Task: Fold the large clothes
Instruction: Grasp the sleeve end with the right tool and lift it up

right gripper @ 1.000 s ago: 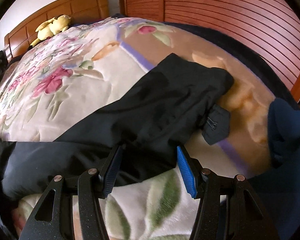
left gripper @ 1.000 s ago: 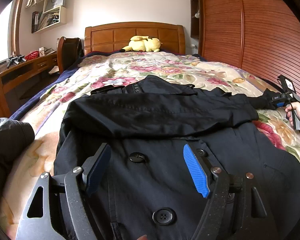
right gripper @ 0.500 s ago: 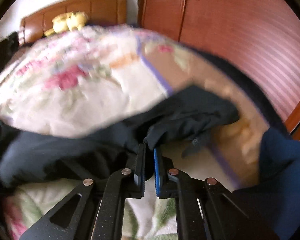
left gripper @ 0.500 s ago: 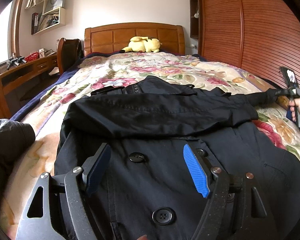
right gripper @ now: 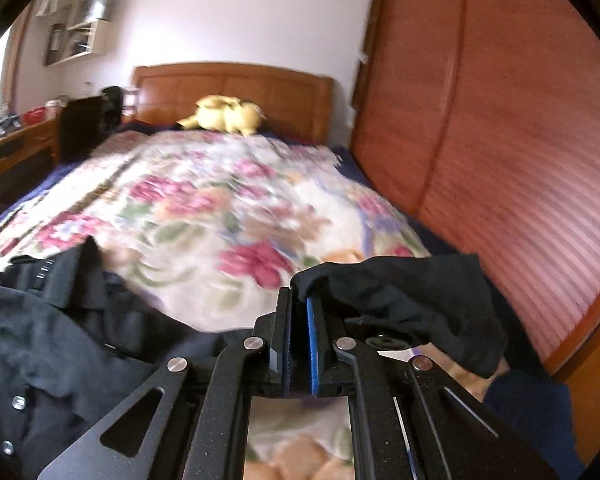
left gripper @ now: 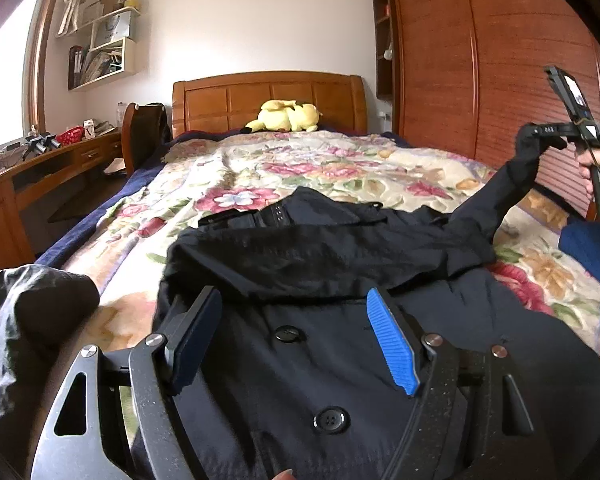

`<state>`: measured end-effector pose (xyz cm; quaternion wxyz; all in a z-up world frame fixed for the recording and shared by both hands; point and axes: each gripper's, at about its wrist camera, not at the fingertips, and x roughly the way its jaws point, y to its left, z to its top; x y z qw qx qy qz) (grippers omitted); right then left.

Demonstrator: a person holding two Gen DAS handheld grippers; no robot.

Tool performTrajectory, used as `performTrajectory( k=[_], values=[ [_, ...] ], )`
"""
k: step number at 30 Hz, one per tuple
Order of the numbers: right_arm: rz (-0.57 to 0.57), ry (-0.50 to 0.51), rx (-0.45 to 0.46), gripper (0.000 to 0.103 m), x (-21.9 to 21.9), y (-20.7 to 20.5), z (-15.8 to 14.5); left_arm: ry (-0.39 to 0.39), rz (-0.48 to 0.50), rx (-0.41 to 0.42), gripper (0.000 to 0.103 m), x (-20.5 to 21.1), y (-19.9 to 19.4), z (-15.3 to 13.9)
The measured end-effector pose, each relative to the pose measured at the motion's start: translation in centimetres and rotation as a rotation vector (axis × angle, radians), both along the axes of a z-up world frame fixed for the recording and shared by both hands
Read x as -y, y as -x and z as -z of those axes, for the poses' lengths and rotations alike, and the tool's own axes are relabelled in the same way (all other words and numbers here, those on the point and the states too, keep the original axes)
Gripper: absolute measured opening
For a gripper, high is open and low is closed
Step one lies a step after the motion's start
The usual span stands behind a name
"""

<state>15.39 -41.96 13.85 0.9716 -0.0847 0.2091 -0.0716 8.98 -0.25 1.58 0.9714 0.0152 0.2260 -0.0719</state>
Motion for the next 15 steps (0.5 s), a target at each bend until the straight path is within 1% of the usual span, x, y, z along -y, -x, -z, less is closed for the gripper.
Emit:
performTrajectory(
  k=[5,8,12,14,15],
  values=[
    [-0.110,0.034,0.026,0.006,-6.6,3.6,-1.6,0.012,-0.017,0.018,0.076,-1.9,1.0,-1.1],
    [-0.188,0.044,0.025,0.006,-10.3,5.2,-1.8,0.020,-0.030,0.028,0.076,-3.2,1.8,-1.6],
    [-0.281,0.004,-0.014,0.006,-13.2,7.4,-0.9,0.034,-0.054,0.041,0.076,-5.2,2.6,-2.2],
    [-0.355,-0.043,-0.066,0.007,-13.8,8.3,-0.3,0.040,-0.067,0.047,0.076,-6.1,2.9,-2.5],
    [-0.385,-0.052,-0.092,0.011,-14.5,8.7,0.3,0.043,-0.071,0.049,0.076,-6.3,2.9,-2.6]
  ],
)
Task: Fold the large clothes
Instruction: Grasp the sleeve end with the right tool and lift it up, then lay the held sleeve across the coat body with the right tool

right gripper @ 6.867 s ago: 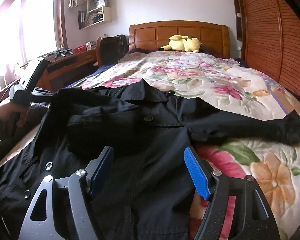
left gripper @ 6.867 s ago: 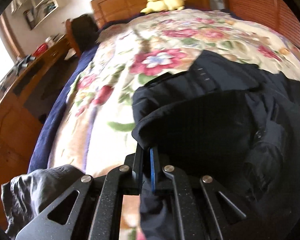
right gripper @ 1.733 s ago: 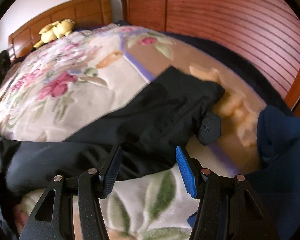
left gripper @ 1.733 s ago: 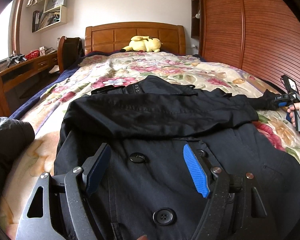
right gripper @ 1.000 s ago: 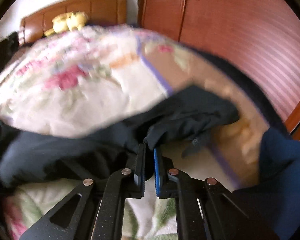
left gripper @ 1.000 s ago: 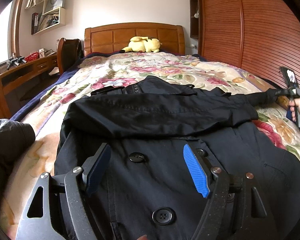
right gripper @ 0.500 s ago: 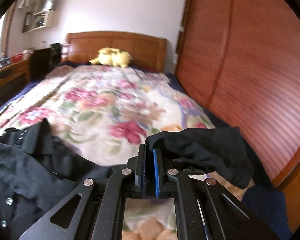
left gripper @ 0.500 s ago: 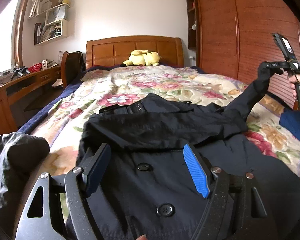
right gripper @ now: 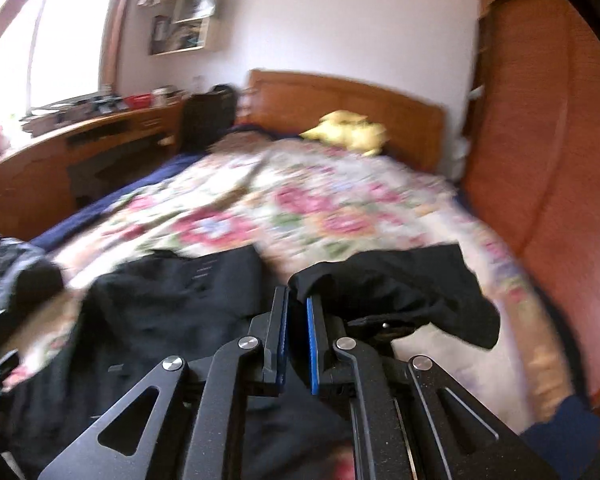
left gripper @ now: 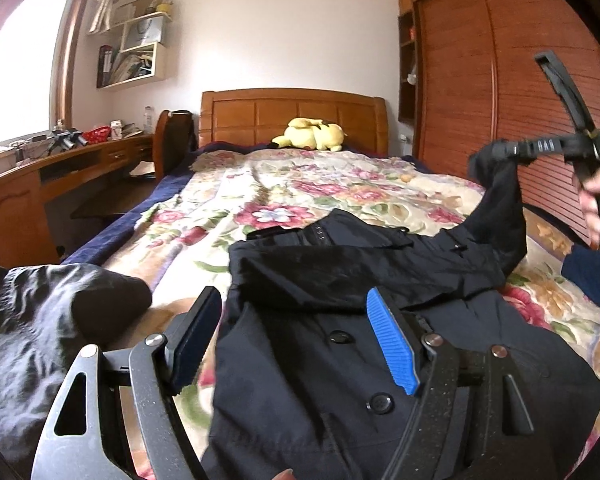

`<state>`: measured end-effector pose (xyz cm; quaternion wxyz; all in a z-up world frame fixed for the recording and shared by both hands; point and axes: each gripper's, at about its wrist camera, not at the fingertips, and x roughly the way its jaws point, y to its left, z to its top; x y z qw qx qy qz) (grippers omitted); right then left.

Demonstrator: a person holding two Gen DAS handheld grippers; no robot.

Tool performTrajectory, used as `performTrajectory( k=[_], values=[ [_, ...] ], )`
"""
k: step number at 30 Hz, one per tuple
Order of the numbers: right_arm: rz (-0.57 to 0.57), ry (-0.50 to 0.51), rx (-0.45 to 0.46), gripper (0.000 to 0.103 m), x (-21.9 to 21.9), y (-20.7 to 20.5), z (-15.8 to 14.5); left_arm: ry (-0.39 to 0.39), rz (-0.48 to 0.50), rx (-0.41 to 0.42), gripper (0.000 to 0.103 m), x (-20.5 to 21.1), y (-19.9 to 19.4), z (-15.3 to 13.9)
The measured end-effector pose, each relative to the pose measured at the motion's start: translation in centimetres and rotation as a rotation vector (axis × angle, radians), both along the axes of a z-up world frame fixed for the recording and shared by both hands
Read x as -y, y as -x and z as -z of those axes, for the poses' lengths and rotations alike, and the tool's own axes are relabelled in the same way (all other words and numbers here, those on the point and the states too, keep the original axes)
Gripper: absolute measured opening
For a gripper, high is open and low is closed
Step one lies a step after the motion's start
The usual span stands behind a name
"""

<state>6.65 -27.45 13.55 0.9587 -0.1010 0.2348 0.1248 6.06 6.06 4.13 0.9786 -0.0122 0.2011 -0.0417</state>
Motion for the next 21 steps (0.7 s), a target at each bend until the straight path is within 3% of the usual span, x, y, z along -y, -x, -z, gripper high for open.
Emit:
performTrajectory(
  k=[6,9,14,21],
  values=[
    [-0.082,0.028,-0.045,0.039,-1.2,3.4,1.6,0.031,-0.018,0.008,0.076,-1.3,0.2,-0.2],
    [-0.107,0.073,-0.048,0.045,-2.4,3.7,1.6,0.018,-0.016,-0.004,0.076,-1.2,-0.1,0.2],
    [-0.078,0.107,-0.065,0.048,-2.8,2.3,1.7,-0.009,-0.007,-0.007,0.076,-0.4,-0.2,0.5],
    [-0.050,0.119,-0.176,0.049,-4.9,-4.0,5.8,-0.025,0.007,-0.019,0.076,0.4,-0.4,0.8]
  ],
)
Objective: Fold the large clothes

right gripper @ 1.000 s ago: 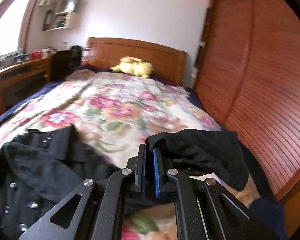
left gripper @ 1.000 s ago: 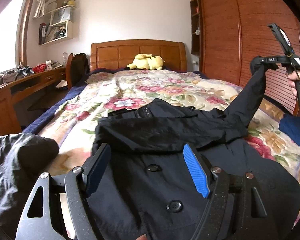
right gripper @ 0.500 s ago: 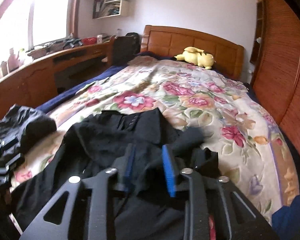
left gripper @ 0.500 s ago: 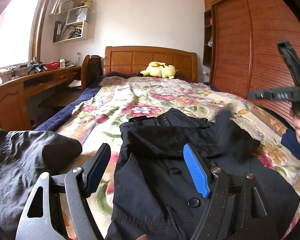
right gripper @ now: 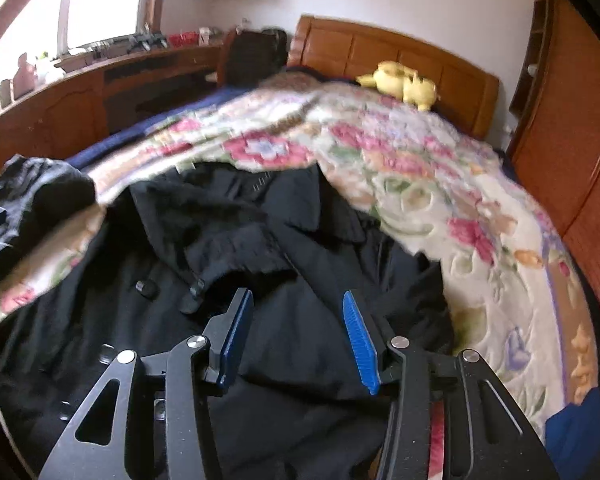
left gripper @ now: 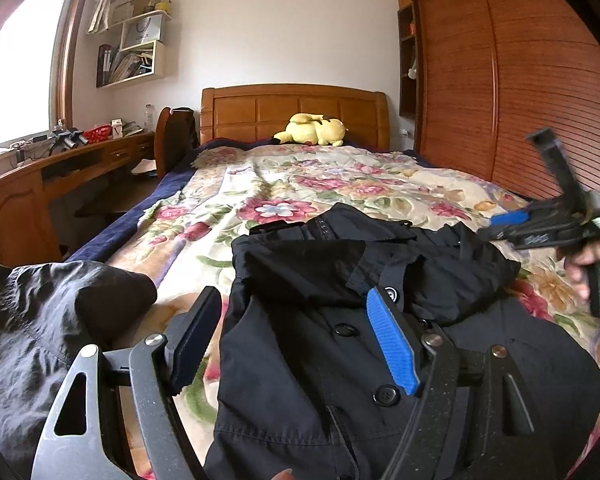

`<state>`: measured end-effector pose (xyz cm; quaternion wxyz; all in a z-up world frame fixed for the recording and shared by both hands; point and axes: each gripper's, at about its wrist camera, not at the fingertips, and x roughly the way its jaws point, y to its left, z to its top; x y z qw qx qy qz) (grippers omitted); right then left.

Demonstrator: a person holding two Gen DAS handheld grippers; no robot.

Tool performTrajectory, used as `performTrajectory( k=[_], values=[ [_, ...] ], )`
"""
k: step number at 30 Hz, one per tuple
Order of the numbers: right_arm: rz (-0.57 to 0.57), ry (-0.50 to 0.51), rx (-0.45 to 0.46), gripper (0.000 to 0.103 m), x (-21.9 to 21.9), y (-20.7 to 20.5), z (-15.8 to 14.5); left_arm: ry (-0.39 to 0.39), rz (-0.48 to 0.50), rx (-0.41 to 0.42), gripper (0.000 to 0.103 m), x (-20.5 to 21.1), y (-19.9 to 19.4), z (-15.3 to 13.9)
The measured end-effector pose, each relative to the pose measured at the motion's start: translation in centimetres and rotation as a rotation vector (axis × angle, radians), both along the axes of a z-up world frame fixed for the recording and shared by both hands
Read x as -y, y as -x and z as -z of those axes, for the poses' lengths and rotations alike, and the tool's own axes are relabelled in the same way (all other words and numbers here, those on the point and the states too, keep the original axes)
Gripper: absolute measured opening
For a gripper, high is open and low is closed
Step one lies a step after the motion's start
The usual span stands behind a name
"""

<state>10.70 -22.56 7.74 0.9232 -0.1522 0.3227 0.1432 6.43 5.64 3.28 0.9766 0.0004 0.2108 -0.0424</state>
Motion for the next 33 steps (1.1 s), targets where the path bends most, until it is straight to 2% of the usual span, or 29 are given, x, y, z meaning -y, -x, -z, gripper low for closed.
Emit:
performTrajectory(
  k=[3,7,11,14,21,26,28,30,32,33],
  values=[
    [0.021,-0.021,-0.075,0.049,-0.4,-3.2,1.9,-0.007,0.005,-0.003,0.076,0.3,0.0,0.1],
    [0.026,-0.050,-0.131,0.049,-1.6,-6.6,3.7,-0.016,0.002,-0.015,0.076,0.2,-0.2,0.6],
    [0.028,0.026,-0.154,0.049,-3.9,-9.1,5.3,-0.020,-0.008,-0.035,0.076,-0.1,-0.8,1.1],
    [0.035,0.032,-0.163,0.049,-4.7,-10.8,5.5,-0.021,-0.015,-0.050,0.076,-0.5,-1.2,1.5],
    [0.045,0.006,-0.222,0.049,-5.5,-13.2,6.4,-0.022,-0.020,-0.062,0.076,-0.6,-1.4,2.0],
    [0.024,0.033,-0.196,0.049,-6.5,-12.4,6.4,-0.028,-0.015,-0.063,0.076,-0.2,-1.4,1.9],
    [-0.003,0.042,-0.204,0.041,-6.9,-11.8,6.6,-0.030,-0.015,-0.063,0.076,-0.2,-1.3,1.9],
    [-0.026,0.078,-0.199,0.017,-7.3,-10.9,6.7,-0.030,-0.016,-0.063,0.076,-0.2,-1.3,1.9],
    [-0.031,0.111,-0.134,0.008,-7.0,-9.3,5.9,-0.030,-0.018,-0.060,0.076,-0.1,-1.3,1.9],
    [-0.038,0.093,-0.108,0.006,-6.8,-8.9,5.5,-0.031,-0.019,-0.058,0.076,-0.2,-1.3,2.0]
  ],
)
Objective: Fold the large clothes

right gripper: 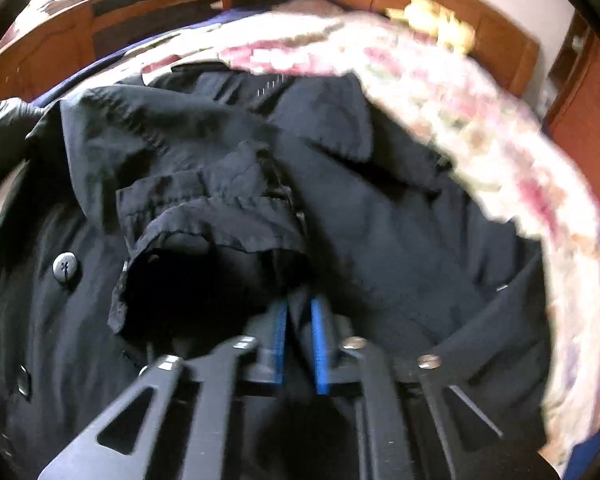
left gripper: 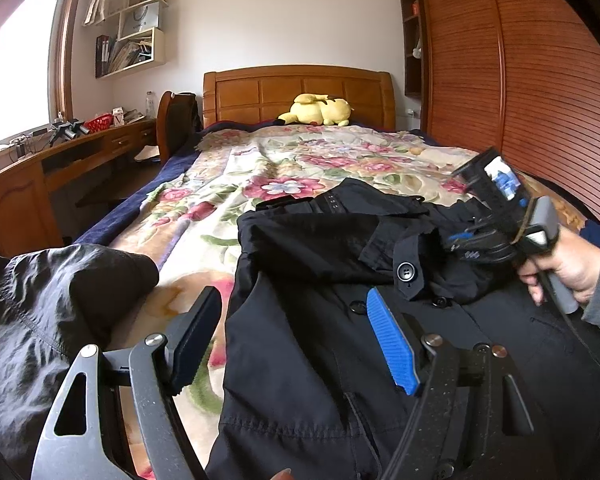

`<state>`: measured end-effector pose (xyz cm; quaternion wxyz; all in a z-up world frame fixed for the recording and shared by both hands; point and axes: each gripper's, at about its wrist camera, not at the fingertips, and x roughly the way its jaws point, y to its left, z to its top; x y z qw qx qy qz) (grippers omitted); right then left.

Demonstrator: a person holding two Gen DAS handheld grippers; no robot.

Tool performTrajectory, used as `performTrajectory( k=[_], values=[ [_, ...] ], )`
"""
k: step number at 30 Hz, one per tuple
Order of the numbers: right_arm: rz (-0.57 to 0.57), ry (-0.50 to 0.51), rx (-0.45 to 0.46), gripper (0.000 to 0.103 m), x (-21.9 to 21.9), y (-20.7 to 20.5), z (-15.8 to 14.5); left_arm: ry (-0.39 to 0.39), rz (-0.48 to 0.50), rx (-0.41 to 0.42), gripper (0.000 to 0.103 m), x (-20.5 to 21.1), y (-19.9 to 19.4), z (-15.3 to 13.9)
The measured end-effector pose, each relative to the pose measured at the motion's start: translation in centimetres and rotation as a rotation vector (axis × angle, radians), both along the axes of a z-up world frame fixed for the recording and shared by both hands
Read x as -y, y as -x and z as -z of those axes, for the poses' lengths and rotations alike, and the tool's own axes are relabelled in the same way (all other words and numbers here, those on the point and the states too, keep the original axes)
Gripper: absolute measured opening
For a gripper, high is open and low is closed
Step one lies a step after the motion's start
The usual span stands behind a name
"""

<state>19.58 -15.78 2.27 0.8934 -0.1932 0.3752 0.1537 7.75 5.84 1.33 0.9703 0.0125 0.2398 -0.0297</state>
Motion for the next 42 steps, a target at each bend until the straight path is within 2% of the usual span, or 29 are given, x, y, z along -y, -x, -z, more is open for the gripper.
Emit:
performTrajectory(
  k=[5,9,13,17,20,25,28,30,32,36,40,42],
  values=[
    [-0.044,-0.105,0.124,0.005,1.7,4.1,-3.2,0.005,-0.005,0.004,0.076,-0.3,0.3,-0.1],
    [-0.121,-0.142,0.146,0.005,2.5,9.4,-4.0,0.011,-0.005,0.015,0.076,-0.6,0.8,-0.4],
    [-0.168,-0.143,0.096,0.005,3.9,14.2,-2.7,0.016,-0.003,0.018,0.076,-0.8,1.0,-0.6],
    [-0.150,-0.133,0.029,0.006,4.8,17.4,-0.9,0.025,0.005,0.028,0.076,-0.9,1.4,-1.1],
    [-0.118,-0.140,-0.008,0.011,5.5,18.6,-0.2,0.028,0.012,0.035,0.076,-1.0,1.7,-1.3],
    [-0.043,-0.149,0.003,0.020,6.6,20.1,0.0,0.020,0.020,0.033,0.076,-0.9,1.8,-1.3],
    [0.002,-0.153,0.029,0.035,6.8,21.5,0.0,0.002,0.031,0.031,0.076,-0.3,1.8,-1.1],
    [0.012,-0.178,0.043,0.050,7.6,22.8,-0.3,-0.010,0.038,0.026,0.076,0.2,2.0,-0.8],
    [0.026,-0.211,0.058,0.055,8.3,23.8,-0.6,-0.025,0.050,0.019,0.076,1.0,2.3,-0.4],
    [0.063,-0.263,0.097,0.056,9.5,24.7,-1.3,-0.047,0.072,0.000,0.076,2.6,3.1,0.5],
    [0.113,-0.308,0.145,0.056,10.1,24.2,-2.0,-0.023,0.102,-0.045,0.076,3.8,3.9,1.6],
    [0.119,-0.327,0.135,0.056,10.1,23.4,-1.5,-0.027,0.109,-0.050,0.076,4.6,4.3,1.7]
  ],
)
